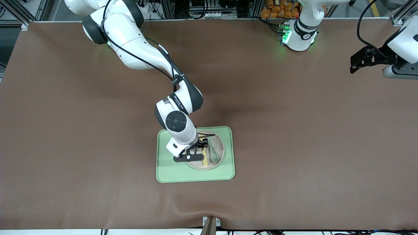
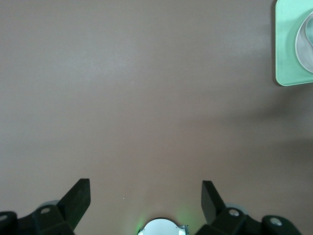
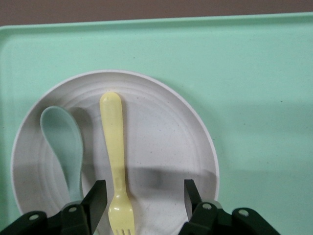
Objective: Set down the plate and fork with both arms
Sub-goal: 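Lower the right gripper and grasp the yellow fork handle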
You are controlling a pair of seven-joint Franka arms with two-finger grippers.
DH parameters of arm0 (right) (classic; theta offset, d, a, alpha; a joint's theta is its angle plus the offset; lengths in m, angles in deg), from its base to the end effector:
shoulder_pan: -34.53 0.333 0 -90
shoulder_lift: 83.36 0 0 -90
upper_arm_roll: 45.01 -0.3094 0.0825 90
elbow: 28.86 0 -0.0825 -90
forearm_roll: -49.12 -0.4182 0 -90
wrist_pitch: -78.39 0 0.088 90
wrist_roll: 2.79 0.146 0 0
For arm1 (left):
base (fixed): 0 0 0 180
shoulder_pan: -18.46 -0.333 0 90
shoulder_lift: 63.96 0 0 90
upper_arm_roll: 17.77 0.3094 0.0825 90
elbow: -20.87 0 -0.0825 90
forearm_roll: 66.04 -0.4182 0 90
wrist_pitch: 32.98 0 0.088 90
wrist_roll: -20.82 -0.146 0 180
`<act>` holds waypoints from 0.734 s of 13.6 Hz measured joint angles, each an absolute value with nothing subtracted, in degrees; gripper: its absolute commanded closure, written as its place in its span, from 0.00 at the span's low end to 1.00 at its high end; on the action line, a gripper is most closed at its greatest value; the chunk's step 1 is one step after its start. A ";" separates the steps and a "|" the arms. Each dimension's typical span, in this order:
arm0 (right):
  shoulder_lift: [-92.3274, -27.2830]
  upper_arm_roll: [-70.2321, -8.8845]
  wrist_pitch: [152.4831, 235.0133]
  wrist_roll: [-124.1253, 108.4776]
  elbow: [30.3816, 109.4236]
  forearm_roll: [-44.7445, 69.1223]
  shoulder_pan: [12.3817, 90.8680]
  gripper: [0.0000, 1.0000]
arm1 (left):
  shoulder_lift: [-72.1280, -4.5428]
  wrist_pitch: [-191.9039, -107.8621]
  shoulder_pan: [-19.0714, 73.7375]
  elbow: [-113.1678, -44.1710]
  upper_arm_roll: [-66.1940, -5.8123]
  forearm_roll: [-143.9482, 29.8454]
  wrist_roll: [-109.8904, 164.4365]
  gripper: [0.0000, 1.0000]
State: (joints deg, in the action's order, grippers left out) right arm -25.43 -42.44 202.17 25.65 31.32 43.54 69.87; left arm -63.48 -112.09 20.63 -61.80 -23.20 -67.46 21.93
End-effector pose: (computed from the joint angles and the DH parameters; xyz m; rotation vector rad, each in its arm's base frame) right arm 0.6763 0.4566 0.1670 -3.0483 -0.0737 -0.0948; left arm 0.5635 -0.0710 0.6217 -3.1061 0.1702 0.1065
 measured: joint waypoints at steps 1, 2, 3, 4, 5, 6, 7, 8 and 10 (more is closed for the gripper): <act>-25.31 -42.43 202.24 25.64 31.31 43.55 69.98 0.28 | -63.45 -112.19 20.63 -61.80 -23.21 -67.46 21.93 0.00; -25.19 -42.43 202.24 25.64 31.30 43.55 70.14 0.30 | -63.46 -112.41 20.62 -61.80 -23.20 -67.46 21.93 0.00; -25.01 -42.43 202.27 25.64 31.29 43.55 70.37 0.31 | -63.45 -112.71 20.60 -61.80 -23.19 -67.46 21.93 0.00; -24.77 -42.43 202.43 25.64 31.28 43.56 70.59 0.31 | -63.46 -112.89 20.53 -61.80 -23.19 -67.46 21.93 0.00; -24.48 -42.43 202.77 25.64 31.28 43.56 70.74 0.33 | -63.45 -112.99 20.43 -61.80 -23.19 -67.46 21.93 0.00; -24.18 -42.43 203.21 25.64 31.27 43.56 70.81 0.36 | -63.45 -113.03 20.35 -61.80 -23.19 -67.46 21.93 0.00; -23.87 -42.43 203.74 25.64 31.28 43.56 70.83 0.37 | -63.45 -113.03 20.33 -61.80 -23.19 -67.47 21.91 0.00; -23.60 -42.43 204.16 25.64 31.27 43.56 70.88 0.38 | -63.44 -113.03 20.33 -61.81 -23.20 -67.48 21.88 0.00; -23.23 -42.43 204.39 25.64 31.15 43.57 71.05 0.38 | -63.35 -113.03 20.34 -61.90 -23.23 -67.50 21.87 0.00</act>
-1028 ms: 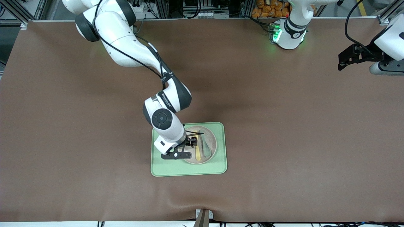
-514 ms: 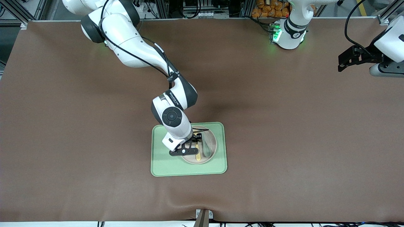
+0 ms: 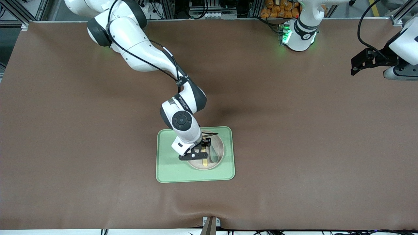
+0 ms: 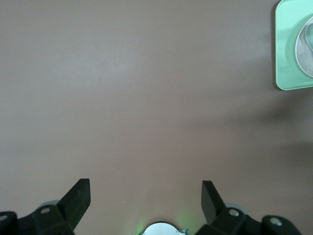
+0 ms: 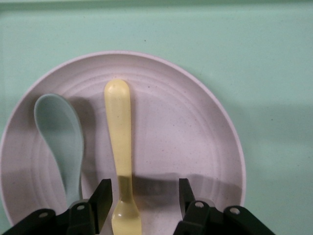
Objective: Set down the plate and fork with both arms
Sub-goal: 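Lower the right gripper and grasp the yellow fork handle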
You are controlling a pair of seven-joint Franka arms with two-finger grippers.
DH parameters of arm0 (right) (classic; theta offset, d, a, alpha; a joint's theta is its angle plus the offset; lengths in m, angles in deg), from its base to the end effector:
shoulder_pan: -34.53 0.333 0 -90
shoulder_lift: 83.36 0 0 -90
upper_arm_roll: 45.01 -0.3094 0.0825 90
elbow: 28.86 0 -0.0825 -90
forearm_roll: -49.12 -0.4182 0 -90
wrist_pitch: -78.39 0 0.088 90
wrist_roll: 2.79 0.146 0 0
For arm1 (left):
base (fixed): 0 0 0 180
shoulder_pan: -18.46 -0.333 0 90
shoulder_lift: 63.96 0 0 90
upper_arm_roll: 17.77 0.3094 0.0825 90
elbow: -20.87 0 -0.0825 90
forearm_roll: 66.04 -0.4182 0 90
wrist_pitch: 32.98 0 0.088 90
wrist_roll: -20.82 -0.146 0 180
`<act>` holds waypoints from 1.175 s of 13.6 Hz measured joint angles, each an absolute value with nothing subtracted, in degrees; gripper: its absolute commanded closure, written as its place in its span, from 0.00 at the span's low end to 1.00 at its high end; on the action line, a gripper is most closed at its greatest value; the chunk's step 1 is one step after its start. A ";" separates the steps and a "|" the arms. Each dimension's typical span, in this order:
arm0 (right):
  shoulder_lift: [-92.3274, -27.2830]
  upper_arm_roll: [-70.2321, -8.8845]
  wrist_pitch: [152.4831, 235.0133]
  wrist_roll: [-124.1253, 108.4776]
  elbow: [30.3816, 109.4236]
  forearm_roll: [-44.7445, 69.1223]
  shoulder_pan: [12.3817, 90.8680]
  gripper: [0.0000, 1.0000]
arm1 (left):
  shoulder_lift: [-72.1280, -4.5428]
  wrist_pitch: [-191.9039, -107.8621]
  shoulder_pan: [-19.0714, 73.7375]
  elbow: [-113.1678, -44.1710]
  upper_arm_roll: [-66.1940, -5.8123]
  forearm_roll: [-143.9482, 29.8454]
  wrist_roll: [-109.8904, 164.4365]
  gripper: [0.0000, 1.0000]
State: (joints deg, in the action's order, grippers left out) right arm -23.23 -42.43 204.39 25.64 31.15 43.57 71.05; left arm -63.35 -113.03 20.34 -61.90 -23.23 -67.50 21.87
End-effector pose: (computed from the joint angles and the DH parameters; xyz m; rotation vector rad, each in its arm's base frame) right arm 0.6664 0.4694 0.1412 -3.0477 -0.1035 -0.1004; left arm 0.5669 -0.0686 0.6209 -3.1076 0.1651 0.0874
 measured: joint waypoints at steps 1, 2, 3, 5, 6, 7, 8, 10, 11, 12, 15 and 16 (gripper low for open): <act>-23.12 -42.43 204.39 25.64 31.10 43.57 71.19 0.38 | -63.30 -113.03 20.35 -61.93 -23.25 -67.50 21.86 0.00; -23.04 -42.43 204.39 25.65 31.09 43.57 71.36 0.38 | -63.29 -113.03 20.34 -61.92 -23.25 -67.50 21.86 0.00; -22.98 -42.43 204.39 25.65 31.09 43.57 71.52 0.38 | -63.31 -113.03 20.29 -61.86 -23.23 -67.50 21.86 0.00; -22.90 -42.43 204.34 25.65 31.09 43.57 71.79 0.38 | -63.39 -113.03 20.11 -61.66 -23.13 -67.50 21.84 0.00; -22.86 -42.43 204.27 25.65 31.09 43.57 71.90 0.38 | -63.49 -113.03 20.05 -61.57 -23.13 -67.50 21.81 0.00; -22.84 -42.43 204.23 25.65 31.09 43.57 71.98 0.42 | -63.59 -113.03 20.05 -61.47 -23.16 -67.50 21.80 0.00; -22.81 -42.43 204.20 25.65 31.09 43.57 72.02 0.46 | -63.66 -113.03 20.07 -61.39 -23.27 -67.50 21.80 0.00; -22.76 -42.43 204.01 25.65 31.09 43.77 72.07 0.46 | -63.69 -113.03 20.16 -61.34 -23.58 -67.50 21.80 0.00; -22.75 -42.43 203.85 25.65 31.09 43.90 72.17 0.46 | -63.69 -113.03 20.22 -61.34 -23.70 -67.50 21.80 0.00; -22.73 -42.43 203.77 25.65 31.09 43.97 72.29 0.46 | -63.69 -113.03 20.30 -61.34 -23.75 -67.50 21.80 0.00; -22.69 -42.43 203.65 25.66 31.09 44.08 72.82 0.41 | -63.69 -113.04 20.36 -61.34 -23.75 -67.48 21.80 0.00; -22.64 -42.43 203.57 25.66 31.10 44.17 72.98 0.43 | -63.69 -113.13 20.36 -61.34 -23.75 -67.48 21.80 0.00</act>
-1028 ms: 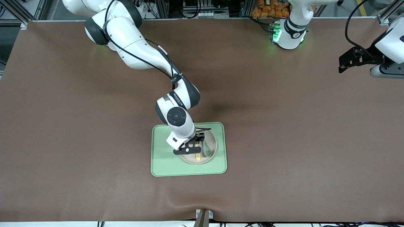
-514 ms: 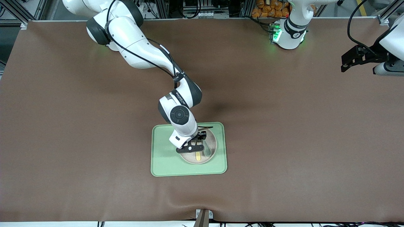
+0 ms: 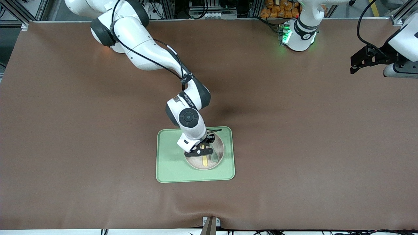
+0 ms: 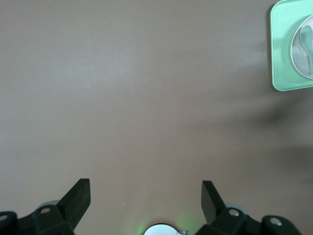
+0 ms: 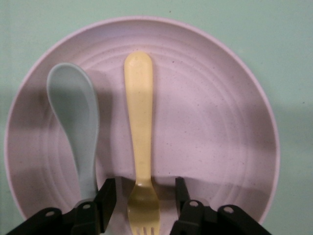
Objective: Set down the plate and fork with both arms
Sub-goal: 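Lower the right gripper and grasp the yellow fork handle, then lift the fork with the right gripper and move it beside the plate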
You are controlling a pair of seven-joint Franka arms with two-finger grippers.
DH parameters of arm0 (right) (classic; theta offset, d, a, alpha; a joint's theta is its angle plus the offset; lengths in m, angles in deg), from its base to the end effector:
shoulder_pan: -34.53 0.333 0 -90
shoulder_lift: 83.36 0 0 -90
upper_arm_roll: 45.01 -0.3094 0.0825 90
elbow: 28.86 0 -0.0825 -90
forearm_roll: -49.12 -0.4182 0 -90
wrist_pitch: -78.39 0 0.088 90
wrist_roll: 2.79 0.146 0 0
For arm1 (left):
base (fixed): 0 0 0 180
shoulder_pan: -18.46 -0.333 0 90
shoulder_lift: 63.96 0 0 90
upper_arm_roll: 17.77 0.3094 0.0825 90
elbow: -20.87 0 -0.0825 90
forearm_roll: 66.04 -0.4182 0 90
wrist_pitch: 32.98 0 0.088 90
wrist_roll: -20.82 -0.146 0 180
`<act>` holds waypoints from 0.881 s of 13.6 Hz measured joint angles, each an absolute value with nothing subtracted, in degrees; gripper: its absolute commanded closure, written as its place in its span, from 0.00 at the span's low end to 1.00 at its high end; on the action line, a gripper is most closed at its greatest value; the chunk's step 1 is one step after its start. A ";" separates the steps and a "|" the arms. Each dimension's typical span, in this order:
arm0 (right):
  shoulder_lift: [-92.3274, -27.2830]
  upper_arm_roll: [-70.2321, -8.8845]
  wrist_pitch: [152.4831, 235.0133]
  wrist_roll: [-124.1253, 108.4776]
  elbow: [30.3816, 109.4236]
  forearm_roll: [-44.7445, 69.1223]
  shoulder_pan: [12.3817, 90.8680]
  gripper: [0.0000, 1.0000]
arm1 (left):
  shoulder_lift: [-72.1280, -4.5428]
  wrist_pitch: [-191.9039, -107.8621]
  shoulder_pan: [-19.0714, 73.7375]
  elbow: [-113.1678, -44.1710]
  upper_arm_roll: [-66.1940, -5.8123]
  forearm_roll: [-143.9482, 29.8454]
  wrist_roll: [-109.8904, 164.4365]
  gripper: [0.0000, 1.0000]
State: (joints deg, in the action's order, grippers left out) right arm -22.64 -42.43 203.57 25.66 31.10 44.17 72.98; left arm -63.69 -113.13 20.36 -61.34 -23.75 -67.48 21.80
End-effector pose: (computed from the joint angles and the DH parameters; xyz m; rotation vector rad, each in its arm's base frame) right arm 0.6476 0.4888 0.1318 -3.0650 -0.1643 -0.0753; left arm 0.5649 -0.0740 0.6291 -3.1083 0.1815 0.0602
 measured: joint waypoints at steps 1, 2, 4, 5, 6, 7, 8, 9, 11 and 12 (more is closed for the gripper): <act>-22.55 -42.42 203.56 25.67 31.10 44.28 73.09 0.53 | -63.69 -113.27 20.36 -61.34 -23.75 -67.48 21.80 0.00; -22.49 -42.42 203.55 25.67 31.10 44.53 73.13 0.63 | -63.69 -113.35 20.36 -61.34 -23.75 -67.48 21.80 0.00; -22.49 -42.38 203.47 25.65 31.08 45.71 73.16 0.71 | -63.69 -113.42 20.36 -61.34 -23.75 -67.47 21.80 0.00; -22.52 -42.25 203.43 25.65 31.02 46.11 73.16 0.74 | -63.69 -113.42 20.36 -61.34 -23.75 -67.47 21.80 0.00; -22.56 -42.20 203.39 25.65 31.00 46.12 73.16 0.77 | -63.69 -113.42 20.37 -61.34 -23.75 -67.47 21.80 0.00; -22.56 -42.19 203.39 25.65 31.00 46.13 73.16 0.78 | -63.69 -113.42 20.37 -61.34 -23.75 -67.47 21.80 0.00; -22.56 -42.15 203.38 25.65 31.00 46.13 73.16 0.84 | -63.69 -113.42 20.37 -61.34 -23.75 -67.47 21.80 0.00; -22.56 -42.13 203.38 25.65 30.99 46.13 73.16 0.87 | -63.68 -113.42 20.37 -61.34 -23.75 -67.47 21.80 0.00; -22.56 -41.99 203.39 25.65 30.98 46.13 73.12 0.94 | -63.67 -113.42 20.37 -61.34 -23.75 -67.47 21.80 0.00; -22.55 -41.92 203.39 25.65 30.97 46.13 73.07 0.98 | -63.66 -113.42 20.37 -61.34 -23.75 -67.47 21.80 0.00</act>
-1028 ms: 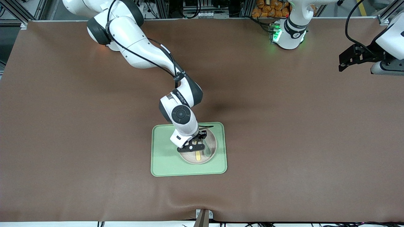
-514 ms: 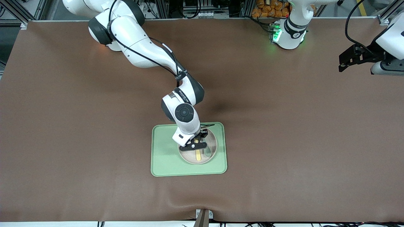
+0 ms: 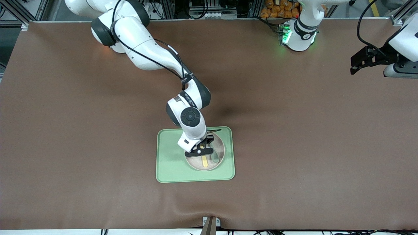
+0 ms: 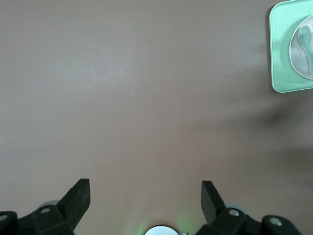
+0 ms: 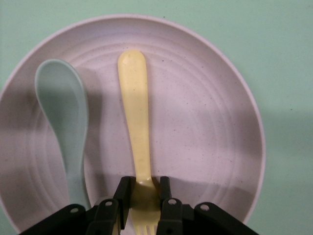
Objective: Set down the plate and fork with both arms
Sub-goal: 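Lift the fork with the right gripper and move it beside the plate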
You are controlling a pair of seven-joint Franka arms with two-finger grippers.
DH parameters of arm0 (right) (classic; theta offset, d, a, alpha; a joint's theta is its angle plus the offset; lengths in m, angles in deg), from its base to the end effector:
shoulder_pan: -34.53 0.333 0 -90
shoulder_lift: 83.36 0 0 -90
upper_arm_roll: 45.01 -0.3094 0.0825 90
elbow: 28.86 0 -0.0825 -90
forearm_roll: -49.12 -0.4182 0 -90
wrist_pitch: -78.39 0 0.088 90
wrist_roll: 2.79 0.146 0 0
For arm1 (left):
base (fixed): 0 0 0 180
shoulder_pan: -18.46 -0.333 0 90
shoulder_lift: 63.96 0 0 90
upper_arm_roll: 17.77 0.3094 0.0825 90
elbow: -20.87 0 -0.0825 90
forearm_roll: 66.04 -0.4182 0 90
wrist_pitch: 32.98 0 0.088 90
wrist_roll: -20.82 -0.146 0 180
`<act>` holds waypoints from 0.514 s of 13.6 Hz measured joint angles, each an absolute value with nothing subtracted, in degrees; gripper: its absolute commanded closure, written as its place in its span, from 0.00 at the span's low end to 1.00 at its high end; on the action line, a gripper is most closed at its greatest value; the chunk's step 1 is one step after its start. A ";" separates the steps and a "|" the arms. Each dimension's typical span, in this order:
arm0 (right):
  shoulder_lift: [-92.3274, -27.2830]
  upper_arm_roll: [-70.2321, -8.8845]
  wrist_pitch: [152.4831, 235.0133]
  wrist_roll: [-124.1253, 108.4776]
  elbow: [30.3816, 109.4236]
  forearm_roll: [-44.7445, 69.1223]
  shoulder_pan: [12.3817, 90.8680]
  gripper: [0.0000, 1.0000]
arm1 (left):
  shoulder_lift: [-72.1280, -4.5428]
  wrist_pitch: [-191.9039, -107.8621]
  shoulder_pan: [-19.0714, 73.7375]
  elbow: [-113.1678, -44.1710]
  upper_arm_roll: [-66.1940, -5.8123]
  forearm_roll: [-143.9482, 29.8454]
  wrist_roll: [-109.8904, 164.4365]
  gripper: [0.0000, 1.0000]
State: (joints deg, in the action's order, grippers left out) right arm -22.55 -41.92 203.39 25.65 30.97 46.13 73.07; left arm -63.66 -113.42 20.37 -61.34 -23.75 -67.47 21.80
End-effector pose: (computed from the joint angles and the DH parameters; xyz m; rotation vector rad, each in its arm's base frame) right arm 0.6511 0.4839 0.1315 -3.0948 -0.1913 -0.1036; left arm 0.5658 -0.0743 0.6293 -3.1090 0.1819 0.0531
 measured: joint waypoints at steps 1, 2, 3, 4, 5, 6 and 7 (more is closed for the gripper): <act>-22.55 -41.87 203.39 25.65 30.96 46.13 73.02 0.99 | -63.66 -113.42 20.37 -61.34 -23.75 -67.47 21.80 0.00; -22.55 -41.81 203.38 25.65 30.95 46.13 72.98 1.00 | -63.66 -113.42 20.37 -61.34 -23.75 -67.47 21.80 0.00; -22.55 -41.77 203.31 25.65 30.92 46.13 72.95 1.00 | -63.66 -113.42 20.37 -61.34 -23.75 -67.47 21.80 0.00; -22.55 -41.72 203.16 25.65 30.86 46.13 72.91 1.00 | -63.66 -113.42 20.37 -61.34 -23.75 -67.47 21.80 0.00; -22.55 -41.64 203.01 25.65 30.80 46.13 72.83 1.00 | -63.66 -113.42 20.37 -61.34 -23.75 -67.47 21.80 0.00; -22.55 -41.54 202.93 25.65 30.74 46.13 72.69 1.00 | -63.66 -113.42 20.37 -61.34 -23.75 -67.47 21.80 0.00; -22.56 -41.47 202.77 25.65 30.67 46.13 72.48 1.00 | -63.66 -113.42 20.37 -61.34 -23.75 -67.47 21.80 0.00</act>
